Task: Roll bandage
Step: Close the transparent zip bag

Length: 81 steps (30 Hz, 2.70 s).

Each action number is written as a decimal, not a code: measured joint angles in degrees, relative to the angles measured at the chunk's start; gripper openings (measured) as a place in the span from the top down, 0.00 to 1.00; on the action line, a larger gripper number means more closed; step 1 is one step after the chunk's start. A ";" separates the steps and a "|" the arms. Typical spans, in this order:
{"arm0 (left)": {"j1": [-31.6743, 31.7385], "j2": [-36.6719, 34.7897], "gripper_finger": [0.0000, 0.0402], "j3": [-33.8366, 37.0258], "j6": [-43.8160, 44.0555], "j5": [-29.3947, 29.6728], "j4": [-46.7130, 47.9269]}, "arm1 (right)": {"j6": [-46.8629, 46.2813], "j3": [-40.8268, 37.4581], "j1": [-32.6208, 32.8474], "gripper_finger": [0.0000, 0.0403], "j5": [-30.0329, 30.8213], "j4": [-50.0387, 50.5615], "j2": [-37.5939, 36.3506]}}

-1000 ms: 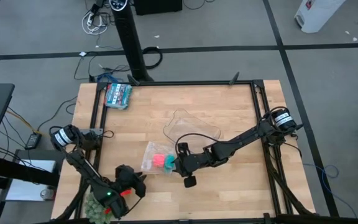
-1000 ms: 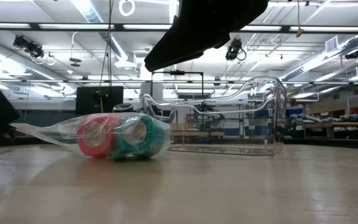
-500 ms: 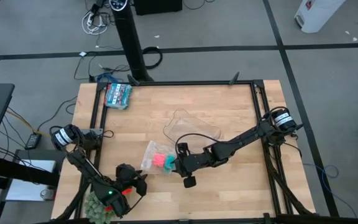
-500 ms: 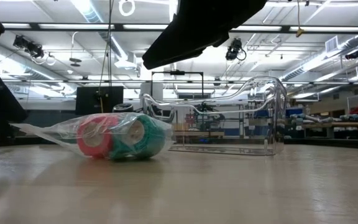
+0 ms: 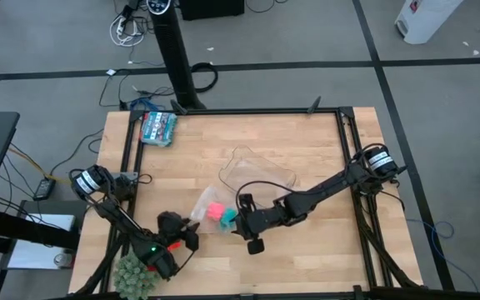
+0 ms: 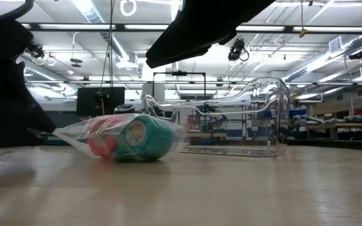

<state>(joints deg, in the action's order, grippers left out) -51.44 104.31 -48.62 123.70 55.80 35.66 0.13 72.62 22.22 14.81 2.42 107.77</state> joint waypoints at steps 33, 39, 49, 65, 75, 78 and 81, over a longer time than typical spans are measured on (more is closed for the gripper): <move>2.51 0.02 0.50 0.17 0.47 1.05 4.68 | -3.75 0.00 0.22 0.63 0.76 2.84 0.00; 2.51 0.02 0.58 3.39 0.68 2.25 -1.07 | -3.72 0.00 0.30 0.63 1.00 2.88 0.00; 1.72 -2.00 0.67 11.73 -1.79 10.87 -17.47 | -3.68 0.00 0.71 0.63 1.50 3.35 0.00; 2.55 -4.63 0.96 11.21 -22.25 10.65 -27.32 | -3.46 0.00 0.13 0.63 1.64 2.95 0.00; 6.57 -16.02 0.98 3.80 -62.80 4.17 -26.87 | 2.18 0.00 -0.63 0.63 0.95 0.84 -0.05; 8.60 -17.25 0.98 0.18 -73.37 0.87 -26.70 | 3.88 0.00 -1.09 0.63 -0.75 -0.78 -0.13; 10.23 -17.44 0.98 -2.66 -79.88 -1.09 -26.42 | 4.70 0.00 -1.09 0.63 0.64 0.58 -0.84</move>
<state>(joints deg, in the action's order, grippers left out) -41.21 86.87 -51.27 43.81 54.71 9.24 4.83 72.62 21.12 15.44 3.00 106.92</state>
